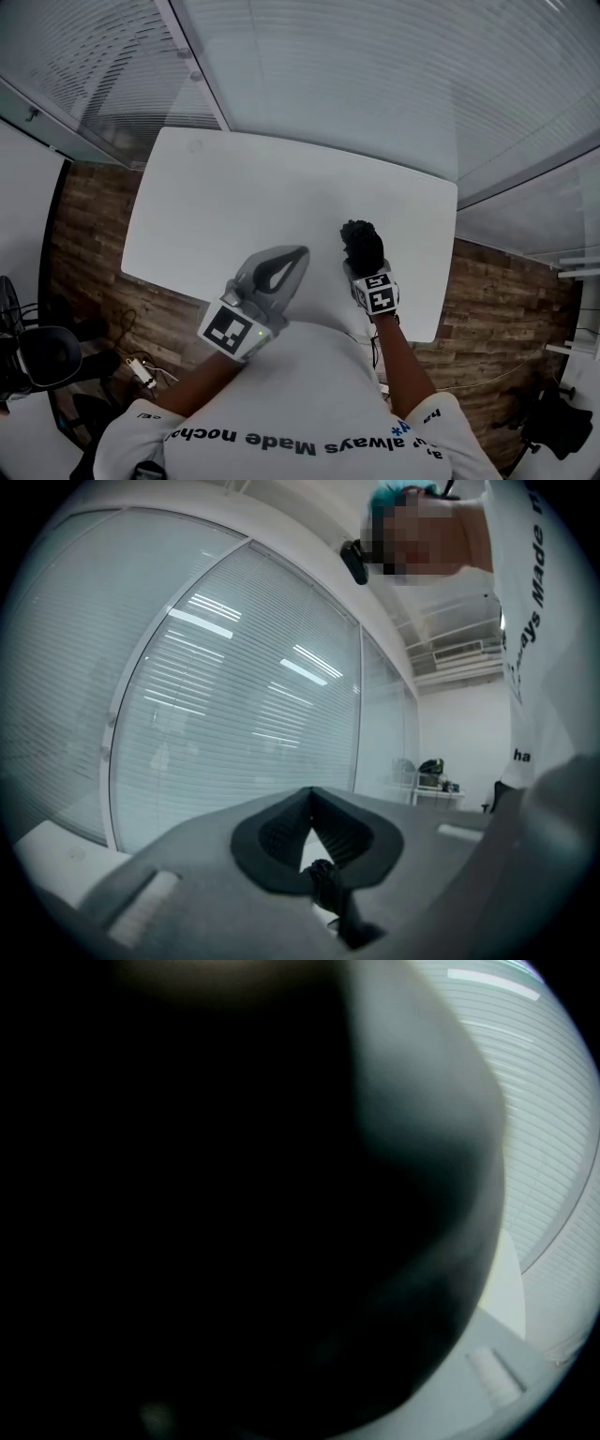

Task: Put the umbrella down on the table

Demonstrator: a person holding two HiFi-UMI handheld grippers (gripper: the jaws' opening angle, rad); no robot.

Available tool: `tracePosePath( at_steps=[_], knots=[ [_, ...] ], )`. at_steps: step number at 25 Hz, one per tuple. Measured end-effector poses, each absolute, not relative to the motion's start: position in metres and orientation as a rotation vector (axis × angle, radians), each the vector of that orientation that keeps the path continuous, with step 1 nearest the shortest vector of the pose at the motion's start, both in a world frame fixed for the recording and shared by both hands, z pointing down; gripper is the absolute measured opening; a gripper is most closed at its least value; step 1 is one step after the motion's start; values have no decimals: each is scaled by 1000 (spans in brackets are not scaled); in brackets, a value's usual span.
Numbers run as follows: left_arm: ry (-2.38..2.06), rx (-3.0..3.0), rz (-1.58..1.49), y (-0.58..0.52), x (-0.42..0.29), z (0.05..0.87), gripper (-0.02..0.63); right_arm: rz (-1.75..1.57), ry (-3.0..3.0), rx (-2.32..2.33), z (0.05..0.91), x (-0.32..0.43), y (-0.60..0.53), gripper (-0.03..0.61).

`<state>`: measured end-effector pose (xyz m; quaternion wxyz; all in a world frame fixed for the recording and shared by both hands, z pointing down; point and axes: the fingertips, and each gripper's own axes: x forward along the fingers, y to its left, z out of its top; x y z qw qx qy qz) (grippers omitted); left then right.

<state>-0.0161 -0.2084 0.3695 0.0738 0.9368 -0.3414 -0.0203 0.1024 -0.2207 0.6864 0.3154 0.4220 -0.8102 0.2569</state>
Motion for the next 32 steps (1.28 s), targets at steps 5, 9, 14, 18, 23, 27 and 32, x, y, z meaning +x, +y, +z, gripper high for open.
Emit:
tracePosePath(
  at_steps=[5,9,14,18,23,27,32],
  knots=[
    [-1020,2809,-54,-208,-17,371,3,707,-2070,1061,716,105,-226,238],
    [-1017,2805,-52,-208,-17,373,3,712,-2020,1000,738,107,-229,238],
    [-1030,2799,-47,-213,-23,373,3,763,-1975,973,753,108,-234,238],
    [-1031,2794,-45,-212,-24,373,3,776,-1942,950,761,110,-234,238],
    [-1034,2791,-42,-214,-26,374,3,790,-1919,942,769,111,-239,239],
    [-1039,2791,-36,-216,-28,373,3,792,-1903,934,769,110,-243,244],
    [-1044,2800,-35,-216,-30,376,3,792,-1890,917,774,109,-243,247]
  ],
)
